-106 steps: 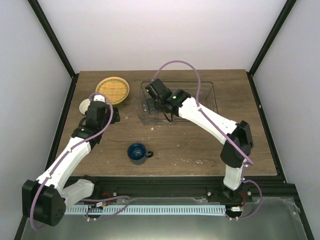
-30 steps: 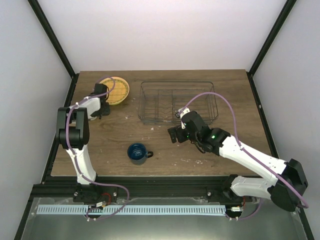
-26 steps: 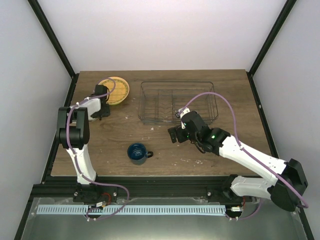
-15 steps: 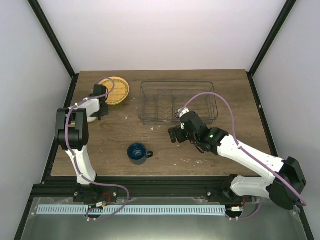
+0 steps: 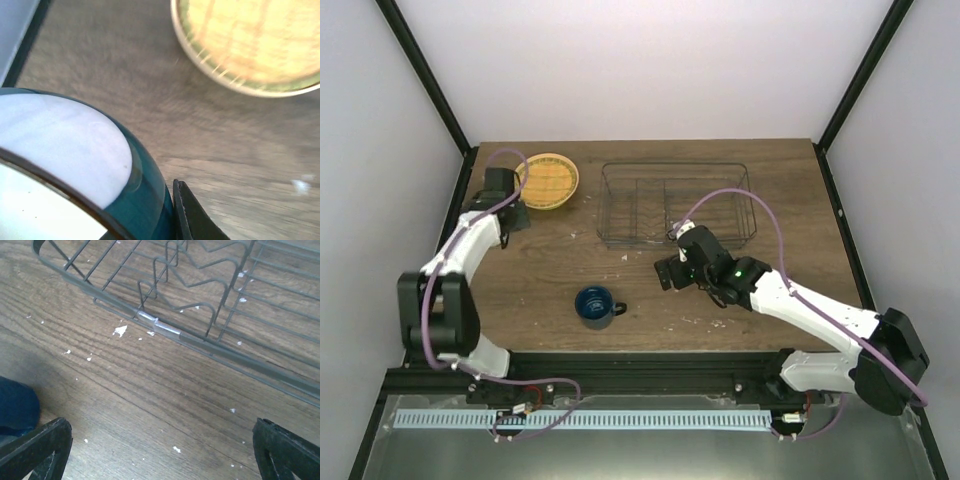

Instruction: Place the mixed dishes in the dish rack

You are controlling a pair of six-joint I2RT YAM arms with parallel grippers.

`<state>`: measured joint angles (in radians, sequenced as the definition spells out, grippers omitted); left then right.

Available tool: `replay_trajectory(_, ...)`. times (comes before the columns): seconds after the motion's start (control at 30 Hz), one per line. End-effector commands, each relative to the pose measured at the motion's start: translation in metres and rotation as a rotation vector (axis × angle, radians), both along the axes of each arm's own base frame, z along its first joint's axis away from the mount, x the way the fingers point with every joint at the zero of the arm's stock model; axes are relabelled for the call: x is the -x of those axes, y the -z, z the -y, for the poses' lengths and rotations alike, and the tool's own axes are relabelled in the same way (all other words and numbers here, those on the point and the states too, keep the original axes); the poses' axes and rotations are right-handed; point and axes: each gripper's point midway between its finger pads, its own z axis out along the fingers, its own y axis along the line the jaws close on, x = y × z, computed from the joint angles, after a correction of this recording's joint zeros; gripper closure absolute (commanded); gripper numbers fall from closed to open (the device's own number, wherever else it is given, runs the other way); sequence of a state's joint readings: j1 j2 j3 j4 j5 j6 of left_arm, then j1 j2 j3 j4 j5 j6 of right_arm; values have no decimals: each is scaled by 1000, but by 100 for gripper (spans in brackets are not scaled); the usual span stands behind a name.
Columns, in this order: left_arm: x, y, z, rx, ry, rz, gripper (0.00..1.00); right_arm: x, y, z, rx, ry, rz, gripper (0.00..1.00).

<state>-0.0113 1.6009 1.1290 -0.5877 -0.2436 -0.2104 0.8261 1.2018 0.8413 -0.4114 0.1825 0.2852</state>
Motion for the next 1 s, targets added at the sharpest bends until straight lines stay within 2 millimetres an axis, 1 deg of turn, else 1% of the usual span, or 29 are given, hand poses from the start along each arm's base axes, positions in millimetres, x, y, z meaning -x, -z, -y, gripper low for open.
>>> replay_trajectory(0.0, 9, -81, 20, 107, 25, 241, 100, 3, 3, -15, -62, -59, 2, 0)
replay_trajectory(0.1, 17, -113, 41, 230, 71, 354, 100, 6, 3, -22, -111, -103, 26, 0)
replay_trajectory(0.17, 20, -129, 61, 336, 116, 409, 100, 9, -2, -28, -167, -138, 63, 0)
replay_trajectory(0.27, 25, -153, 96, 472, 200, 488, 100, 18, -20, -38, -295, -214, 138, 0)
replay_trajectory(0.33, 30, -170, 118, 546, 265, 532, 100, 28, -39, -45, -396, -278, 175, 0)
replay_trajectory(0.37, 34, -178, 129, 600, 297, 557, 100, 34, -47, -49, -445, -315, 178, 0)
replay_trajectory(0.4, 35, -194, 139, 673, 339, 616, 100, 37, -53, -51, -488, -343, 173, 0)
replay_trajectory(0.43, 38, -204, 149, 743, 375, 653, 100, 41, -58, -54, -530, -376, 161, 0)
replay_trajectory(0.5, 45, -219, 166, 871, 438, 702, 100, 41, -64, -58, -589, -408, 133, 0)
replay_trajectory(0.6, 47, -225, 180, 988, 481, 726, 100, 41, -65, -62, -610, -444, 124, 0)
replay_trajectory(0.7, 47, -230, 191, 1118, 506, 759, 100, 41, -73, -62, -625, -473, 183, 0)
replay_trajectory(0.73, 47, -235, 194, 1155, 515, 785, 100, 41, -75, -62, -628, -481, 213, 0)
replay_trajectory(0.83, 48, -240, 200, 1206, 515, 811, 100, 42, -77, -58, -618, -502, 307, 0)
replay_trajectory(0.97, 57, -246, 210, 1281, 517, 834, 100, 42, -72, -55, -589, -531, 419, 0)
